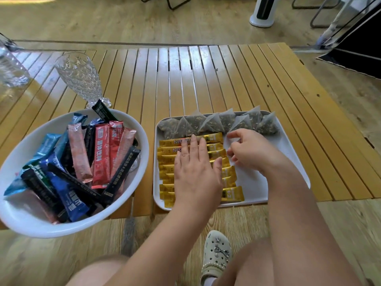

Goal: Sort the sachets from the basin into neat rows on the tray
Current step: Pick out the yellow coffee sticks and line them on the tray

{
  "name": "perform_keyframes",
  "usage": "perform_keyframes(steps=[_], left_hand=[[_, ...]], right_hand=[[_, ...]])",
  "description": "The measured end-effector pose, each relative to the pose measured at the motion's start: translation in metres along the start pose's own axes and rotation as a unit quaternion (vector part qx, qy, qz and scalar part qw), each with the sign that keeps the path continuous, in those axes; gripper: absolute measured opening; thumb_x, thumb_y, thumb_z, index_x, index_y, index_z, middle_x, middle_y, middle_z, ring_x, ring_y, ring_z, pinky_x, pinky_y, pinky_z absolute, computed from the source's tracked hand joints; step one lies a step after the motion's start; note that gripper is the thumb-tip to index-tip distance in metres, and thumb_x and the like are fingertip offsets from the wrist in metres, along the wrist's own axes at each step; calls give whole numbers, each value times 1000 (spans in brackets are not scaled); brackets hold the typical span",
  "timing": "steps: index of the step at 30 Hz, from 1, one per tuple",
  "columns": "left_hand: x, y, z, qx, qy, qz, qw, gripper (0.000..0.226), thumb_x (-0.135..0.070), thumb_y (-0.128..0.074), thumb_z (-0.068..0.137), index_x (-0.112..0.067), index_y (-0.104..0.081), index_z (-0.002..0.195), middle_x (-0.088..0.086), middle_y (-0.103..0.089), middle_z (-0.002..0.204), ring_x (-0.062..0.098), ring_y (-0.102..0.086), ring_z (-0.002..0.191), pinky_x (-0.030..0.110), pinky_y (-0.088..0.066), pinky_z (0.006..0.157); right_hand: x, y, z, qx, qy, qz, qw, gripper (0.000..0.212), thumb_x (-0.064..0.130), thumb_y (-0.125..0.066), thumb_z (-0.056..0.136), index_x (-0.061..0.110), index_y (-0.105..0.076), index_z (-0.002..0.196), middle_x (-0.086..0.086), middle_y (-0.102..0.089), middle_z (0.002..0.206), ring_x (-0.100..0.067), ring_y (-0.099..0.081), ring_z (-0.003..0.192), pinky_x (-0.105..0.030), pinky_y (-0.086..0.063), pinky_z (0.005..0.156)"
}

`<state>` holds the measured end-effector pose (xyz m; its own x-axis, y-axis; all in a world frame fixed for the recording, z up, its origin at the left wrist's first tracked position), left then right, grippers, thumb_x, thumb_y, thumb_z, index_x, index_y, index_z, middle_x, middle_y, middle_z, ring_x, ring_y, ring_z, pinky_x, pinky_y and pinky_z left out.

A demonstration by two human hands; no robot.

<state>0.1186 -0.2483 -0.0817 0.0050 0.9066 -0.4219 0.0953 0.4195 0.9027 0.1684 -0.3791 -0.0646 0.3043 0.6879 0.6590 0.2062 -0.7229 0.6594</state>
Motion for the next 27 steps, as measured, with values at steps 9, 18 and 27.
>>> perform_keyframes(steps=[9,18,27], left_hand=[[21,2,0,-11,2,34,999,58,-51,-13,99,-38,6,153,-6,16,161,14,21,147,42,11,119],[27,0,4,-15,2,37,999,60,-49,-14,100,-33,12,152,-8,22,160,13,23,146,41,11,119],[28,0,4,-12,4,31,999,61,-49,-15,100,-32,11,153,-4,21,160,15,23,146,42,12,119]], right_hand=[[9,-3,4,-1,0,45,999,35,4,-39,92,15,-67,110,-7,-68,87,-23,-68,81,-45,-58,82],[4,-4,5,3,-29,85,996,35,1,-37,92,20,-66,86,-13,-69,85,-27,-69,77,-44,-60,77],[4,4,1,-27,-46,72,996,27,9,-43,97,15,-64,80,-13,-72,80,-22,-71,71,-35,-60,70]])
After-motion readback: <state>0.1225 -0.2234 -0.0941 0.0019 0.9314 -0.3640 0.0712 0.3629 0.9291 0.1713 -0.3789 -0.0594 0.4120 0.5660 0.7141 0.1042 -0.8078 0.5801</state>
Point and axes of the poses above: each hand's wrist, its own z-axis towards the middle knuckle, its own y-axis out of the back of the hand, x = y × z, the point moved 7 cm from there along z, towards the middle knuckle
